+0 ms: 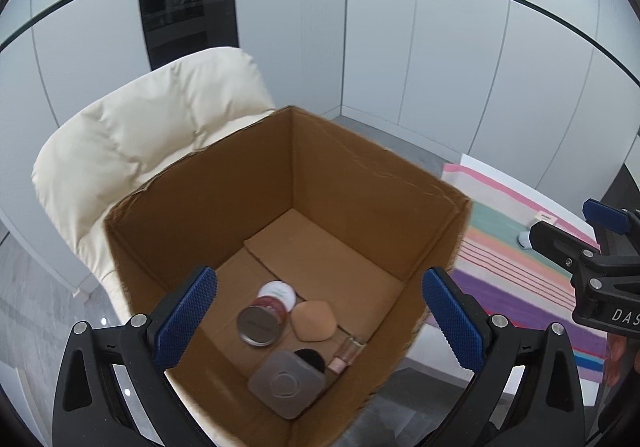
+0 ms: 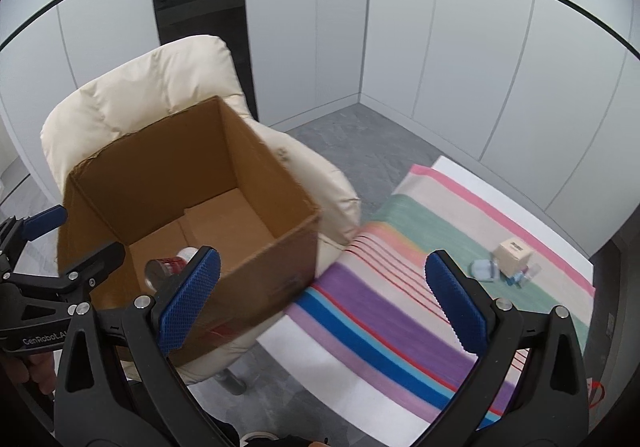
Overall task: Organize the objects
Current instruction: 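Withdraw both tools from the box back over the table, then move both open tools toward the beige paper box and remaining items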
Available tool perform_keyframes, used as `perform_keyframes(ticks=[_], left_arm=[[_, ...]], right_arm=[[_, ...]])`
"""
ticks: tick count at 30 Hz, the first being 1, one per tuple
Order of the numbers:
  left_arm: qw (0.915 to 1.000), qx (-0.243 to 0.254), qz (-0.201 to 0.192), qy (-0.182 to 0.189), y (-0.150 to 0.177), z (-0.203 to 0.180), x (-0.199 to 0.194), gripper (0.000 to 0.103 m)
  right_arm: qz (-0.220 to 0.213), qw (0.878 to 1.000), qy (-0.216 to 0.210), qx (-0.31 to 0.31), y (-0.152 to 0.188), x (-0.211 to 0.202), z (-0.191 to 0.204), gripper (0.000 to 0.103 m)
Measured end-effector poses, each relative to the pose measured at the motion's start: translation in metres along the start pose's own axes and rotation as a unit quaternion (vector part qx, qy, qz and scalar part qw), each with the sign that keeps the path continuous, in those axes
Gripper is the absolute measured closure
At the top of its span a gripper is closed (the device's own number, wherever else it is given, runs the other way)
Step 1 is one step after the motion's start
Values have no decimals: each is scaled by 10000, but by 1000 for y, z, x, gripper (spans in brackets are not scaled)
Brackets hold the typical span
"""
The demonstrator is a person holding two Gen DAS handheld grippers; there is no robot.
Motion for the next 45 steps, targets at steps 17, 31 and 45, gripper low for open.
perform_keyframes(ticks=[17,31,45], left_arm=[[9982,423,-26,419,-10,-84,7,0],[9932,863,-71,775,-8,-155,8,0],[9855,1196,-15,1199,0,-222,9,0]], right_arm=[[27,9978,416,515,27,-22,-87,0],[54,9927,789,914,55,-43,-154,0],[136,9835,1224,1327,89,-67,-221,0]])
Point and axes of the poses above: each gripper's, at about its wrist camera, not at the fingertips, and x roughly the way its jaws point, z to its left, y to its underside, the point moved 9 cm from there along x, roughly the way its jaws point, and after that the axes turned 1 degree about -y, right-handed, at the moved point
